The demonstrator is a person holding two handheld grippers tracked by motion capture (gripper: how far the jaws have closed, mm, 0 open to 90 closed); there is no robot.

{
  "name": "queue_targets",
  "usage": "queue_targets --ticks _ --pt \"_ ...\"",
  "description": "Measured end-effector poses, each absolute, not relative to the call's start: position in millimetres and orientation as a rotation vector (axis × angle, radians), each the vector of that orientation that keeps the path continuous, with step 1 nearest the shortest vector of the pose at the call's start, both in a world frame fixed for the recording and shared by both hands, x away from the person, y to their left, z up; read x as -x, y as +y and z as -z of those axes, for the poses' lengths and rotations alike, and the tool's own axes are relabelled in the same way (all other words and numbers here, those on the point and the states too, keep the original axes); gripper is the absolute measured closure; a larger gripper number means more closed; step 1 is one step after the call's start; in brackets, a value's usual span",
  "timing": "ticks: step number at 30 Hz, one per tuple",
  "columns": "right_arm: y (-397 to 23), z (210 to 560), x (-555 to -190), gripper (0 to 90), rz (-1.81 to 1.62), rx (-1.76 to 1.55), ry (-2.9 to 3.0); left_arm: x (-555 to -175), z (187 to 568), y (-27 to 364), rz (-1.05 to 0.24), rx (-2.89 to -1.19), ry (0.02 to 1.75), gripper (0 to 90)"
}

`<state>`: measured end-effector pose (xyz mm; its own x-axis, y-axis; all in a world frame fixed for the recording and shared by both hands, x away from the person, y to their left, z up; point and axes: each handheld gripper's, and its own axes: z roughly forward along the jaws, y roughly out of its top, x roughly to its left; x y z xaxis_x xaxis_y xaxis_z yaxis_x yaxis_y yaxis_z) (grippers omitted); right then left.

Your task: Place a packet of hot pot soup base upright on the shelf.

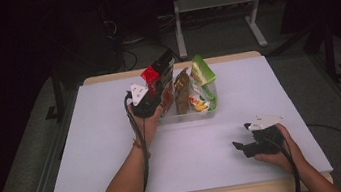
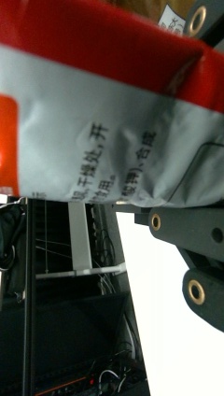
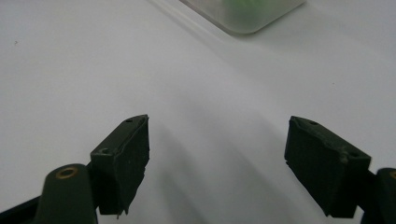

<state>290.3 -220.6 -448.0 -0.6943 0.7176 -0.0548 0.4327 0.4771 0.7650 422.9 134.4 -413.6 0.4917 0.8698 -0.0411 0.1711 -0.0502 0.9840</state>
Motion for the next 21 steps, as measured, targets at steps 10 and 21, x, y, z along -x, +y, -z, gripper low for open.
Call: queue_targets --ticks 10,21 --pt "-219.2 449.1 -290.8 21.5 -1.062 -0.964 2.364 -422.6 411.6 133.9 -0.721 -1.574 0.937 74.8" --pt "-220.0 448.1 -289.0 21.6 -1.064 -0.961 2.36 -422.7 407.4 135.2 -0.703 -1.61 0.937 69.7"
